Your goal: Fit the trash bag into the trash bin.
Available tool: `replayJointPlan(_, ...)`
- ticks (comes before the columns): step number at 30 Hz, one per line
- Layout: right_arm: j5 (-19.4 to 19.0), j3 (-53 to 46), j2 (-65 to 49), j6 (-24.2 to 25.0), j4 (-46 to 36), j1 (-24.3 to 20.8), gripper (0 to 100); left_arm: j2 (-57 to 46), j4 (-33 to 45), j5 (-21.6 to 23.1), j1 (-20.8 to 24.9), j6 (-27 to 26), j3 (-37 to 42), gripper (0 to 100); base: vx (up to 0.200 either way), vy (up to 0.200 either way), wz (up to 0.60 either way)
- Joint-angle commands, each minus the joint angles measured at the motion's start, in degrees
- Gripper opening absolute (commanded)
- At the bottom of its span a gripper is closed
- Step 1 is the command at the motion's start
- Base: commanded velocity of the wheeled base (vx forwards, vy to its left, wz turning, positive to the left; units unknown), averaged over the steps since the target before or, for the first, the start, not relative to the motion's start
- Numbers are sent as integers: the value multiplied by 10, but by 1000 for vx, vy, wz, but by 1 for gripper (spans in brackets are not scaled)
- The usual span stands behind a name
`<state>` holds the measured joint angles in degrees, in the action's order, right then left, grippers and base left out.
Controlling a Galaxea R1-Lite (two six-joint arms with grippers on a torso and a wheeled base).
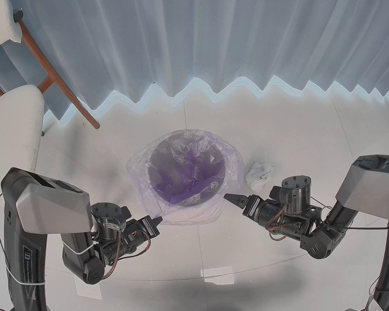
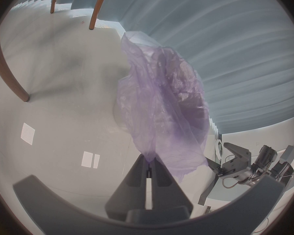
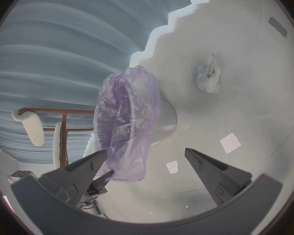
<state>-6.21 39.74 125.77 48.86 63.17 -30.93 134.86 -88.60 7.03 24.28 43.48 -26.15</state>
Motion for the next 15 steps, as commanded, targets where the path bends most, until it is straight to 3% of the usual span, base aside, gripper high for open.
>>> replayJointPlan(1, 0, 0, 0, 0, 0, 0, 100, 58, -1, -4, 1, -11, -35, 0, 0, 0, 0)
replayJointPlan(15, 0, -1, 10, -1, 16, 0, 100, 116, 0, -15, -1, -17, -87, 0, 0, 0, 0)
